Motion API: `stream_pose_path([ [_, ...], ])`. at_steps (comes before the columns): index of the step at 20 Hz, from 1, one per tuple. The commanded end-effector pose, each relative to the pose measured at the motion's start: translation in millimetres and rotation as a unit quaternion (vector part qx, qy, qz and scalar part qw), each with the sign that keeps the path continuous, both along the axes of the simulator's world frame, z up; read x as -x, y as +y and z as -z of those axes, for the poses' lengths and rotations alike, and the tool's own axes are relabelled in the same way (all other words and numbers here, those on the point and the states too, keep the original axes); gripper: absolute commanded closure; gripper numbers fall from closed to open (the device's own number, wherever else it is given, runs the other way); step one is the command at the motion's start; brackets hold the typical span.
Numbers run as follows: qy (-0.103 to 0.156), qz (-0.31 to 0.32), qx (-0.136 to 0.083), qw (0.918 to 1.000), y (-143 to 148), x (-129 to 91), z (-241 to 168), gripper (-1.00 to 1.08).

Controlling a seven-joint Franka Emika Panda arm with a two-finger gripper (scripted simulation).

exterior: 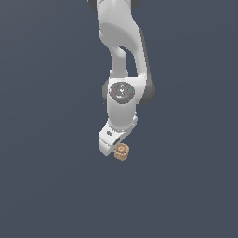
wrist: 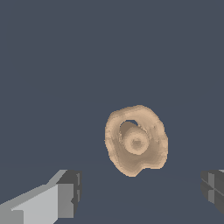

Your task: Pick up the object and move it to a goal position.

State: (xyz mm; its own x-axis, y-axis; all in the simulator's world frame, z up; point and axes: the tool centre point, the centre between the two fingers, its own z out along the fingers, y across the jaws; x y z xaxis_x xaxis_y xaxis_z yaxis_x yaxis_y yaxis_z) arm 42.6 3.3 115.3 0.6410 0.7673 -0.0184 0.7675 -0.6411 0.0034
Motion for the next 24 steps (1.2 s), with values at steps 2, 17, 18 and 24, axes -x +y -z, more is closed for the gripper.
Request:
stream_pose_path([
  [2, -0.001, -0.049, -0.003, 0.9988, 3, -5, 6, -0.92],
  [17, -0.003, -0.152, -0.009, 0.9884, 8, -14, 19, -0.92],
  [18, -0.003, -0.153, -0.009, 0.9882, 8, -14, 19, -0.92],
  [24, -0.003, -0.151, -0.009, 0.9885, 8, -14, 25, -0.92],
])
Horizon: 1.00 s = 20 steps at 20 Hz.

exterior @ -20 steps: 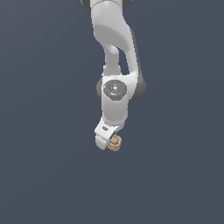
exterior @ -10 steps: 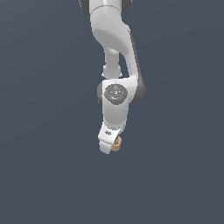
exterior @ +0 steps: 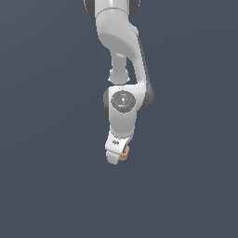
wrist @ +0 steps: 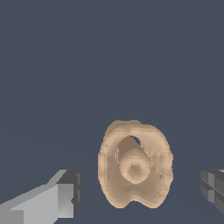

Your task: Pick up the object and move it to a goal position.

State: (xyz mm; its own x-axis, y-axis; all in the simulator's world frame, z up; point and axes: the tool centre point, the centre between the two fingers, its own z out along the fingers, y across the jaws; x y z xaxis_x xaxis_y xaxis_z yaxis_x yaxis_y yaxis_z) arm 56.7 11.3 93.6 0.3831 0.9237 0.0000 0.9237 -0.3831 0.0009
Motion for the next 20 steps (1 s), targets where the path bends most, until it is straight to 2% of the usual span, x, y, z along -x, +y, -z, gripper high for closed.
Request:
stream_pose_path([
  [1, 0.001, 0.0, 0.0, 1.0, 0, 1, 7, -0.92],
  [8, 0.0, -0.002, 0.0, 1.0, 0, 2, 43, -0.92],
  [13, 0.0, -0.002, 0.0, 1.0, 0, 0, 47, -0.92],
  [14, 0.0, -0.002, 0.0, 1.0, 0, 0, 47, 1.08],
  [20, 0.0, -0.002, 0.0, 1.0, 0, 0, 47, 1.08],
])
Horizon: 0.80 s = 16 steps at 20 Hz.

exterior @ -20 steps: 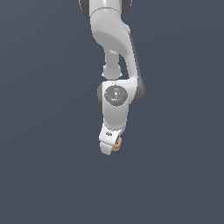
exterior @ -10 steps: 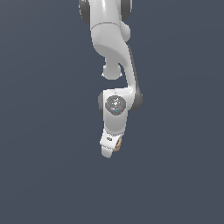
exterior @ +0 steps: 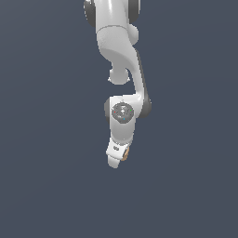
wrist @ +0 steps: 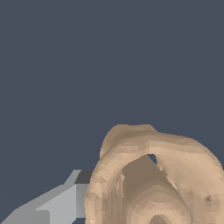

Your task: Pick up the object and move it to a goal position.

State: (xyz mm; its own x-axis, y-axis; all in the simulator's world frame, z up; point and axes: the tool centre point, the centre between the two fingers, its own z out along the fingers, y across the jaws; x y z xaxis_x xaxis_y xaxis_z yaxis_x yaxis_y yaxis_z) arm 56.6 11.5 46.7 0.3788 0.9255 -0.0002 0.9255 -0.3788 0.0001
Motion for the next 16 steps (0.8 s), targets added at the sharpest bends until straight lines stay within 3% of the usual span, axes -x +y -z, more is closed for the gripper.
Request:
stream_pose_path([
  [1, 0.0, 0.0, 0.0, 1.0, 0, 0, 0, 1.08],
  [16, 0.0, 0.0, 0.0, 1.0, -18, 17, -25, 1.08],
])
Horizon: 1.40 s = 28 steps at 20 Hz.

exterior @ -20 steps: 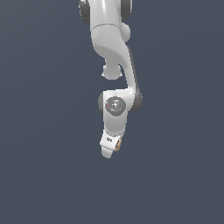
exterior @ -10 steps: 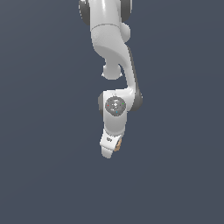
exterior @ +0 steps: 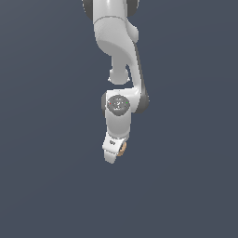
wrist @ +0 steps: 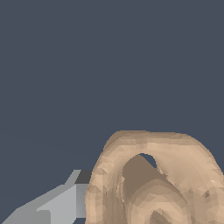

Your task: Pick up the object and move it to a goal position.

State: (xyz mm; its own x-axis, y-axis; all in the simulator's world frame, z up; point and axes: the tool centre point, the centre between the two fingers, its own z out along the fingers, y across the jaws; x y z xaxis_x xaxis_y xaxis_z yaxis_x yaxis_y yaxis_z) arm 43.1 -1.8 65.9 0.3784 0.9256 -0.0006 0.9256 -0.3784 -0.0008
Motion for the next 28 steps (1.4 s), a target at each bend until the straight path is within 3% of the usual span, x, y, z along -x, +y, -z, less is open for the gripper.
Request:
stream_pose_path([
  [1, 0.0, 0.0, 0.0, 1.0, -7, 7, -11, 1.08],
  [12, 0.0, 0.0, 0.001, 1.0, -58, 55, -85, 1.08],
  [28, -0.001, 0.0, -0.001, 1.0, -151, 141, -224, 1.08],
])
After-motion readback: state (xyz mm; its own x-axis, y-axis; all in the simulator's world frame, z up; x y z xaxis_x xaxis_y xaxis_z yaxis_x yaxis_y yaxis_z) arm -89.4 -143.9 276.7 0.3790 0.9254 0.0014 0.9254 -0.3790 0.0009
